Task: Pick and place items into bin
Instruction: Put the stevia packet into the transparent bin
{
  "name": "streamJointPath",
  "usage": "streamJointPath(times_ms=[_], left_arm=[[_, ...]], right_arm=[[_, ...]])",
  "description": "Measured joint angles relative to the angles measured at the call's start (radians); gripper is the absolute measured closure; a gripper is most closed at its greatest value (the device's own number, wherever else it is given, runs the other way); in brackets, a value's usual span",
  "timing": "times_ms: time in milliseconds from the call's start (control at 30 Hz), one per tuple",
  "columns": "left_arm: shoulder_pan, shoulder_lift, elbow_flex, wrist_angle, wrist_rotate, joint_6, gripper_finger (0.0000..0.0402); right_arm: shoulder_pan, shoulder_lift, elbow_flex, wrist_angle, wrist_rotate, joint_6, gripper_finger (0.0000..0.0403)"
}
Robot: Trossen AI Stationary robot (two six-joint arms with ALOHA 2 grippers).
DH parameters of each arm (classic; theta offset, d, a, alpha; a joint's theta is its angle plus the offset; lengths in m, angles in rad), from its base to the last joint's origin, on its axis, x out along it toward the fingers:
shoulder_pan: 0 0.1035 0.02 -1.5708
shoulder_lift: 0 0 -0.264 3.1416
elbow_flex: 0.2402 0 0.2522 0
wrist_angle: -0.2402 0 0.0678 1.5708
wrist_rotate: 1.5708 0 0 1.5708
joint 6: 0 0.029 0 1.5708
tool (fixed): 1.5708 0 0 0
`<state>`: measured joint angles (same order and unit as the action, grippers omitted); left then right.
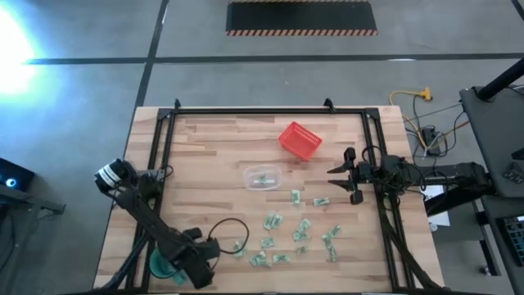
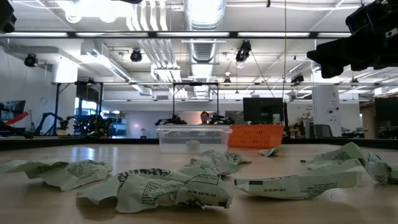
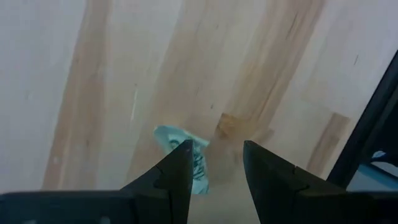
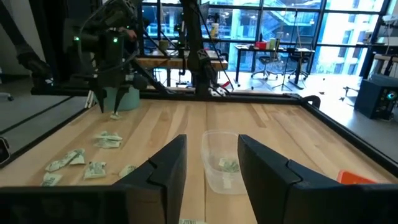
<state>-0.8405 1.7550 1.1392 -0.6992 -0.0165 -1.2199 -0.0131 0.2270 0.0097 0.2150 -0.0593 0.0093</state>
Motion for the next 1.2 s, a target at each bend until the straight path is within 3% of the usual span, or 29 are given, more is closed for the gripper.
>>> streamJointPath(times_ms=[267,500,967,1200], left_arm=[[0.003,0.069,0.034,-0.14,0.048,-0.002,0.0279],[0.003,0.082,0.042,-0.15,0.056,0.004,0.0279],[0.112,0.081,0.034,-0.163,-0.214,0.339,0.0279],[0.199,0.081,0.033,-0.161,-0.232,0.438,0.0283]], right_arm=[[0.0,0.013,0.0,0.0,0.0,0.011,0.0275],[0.0,0.013,0.0,0.001,0.0,0.011,0.027],[0.0,0.016,0.0,0.001,0.0,0.022,0.0273],[0.0,0.027,0.0,0.0,0.0,0.044,0.028]])
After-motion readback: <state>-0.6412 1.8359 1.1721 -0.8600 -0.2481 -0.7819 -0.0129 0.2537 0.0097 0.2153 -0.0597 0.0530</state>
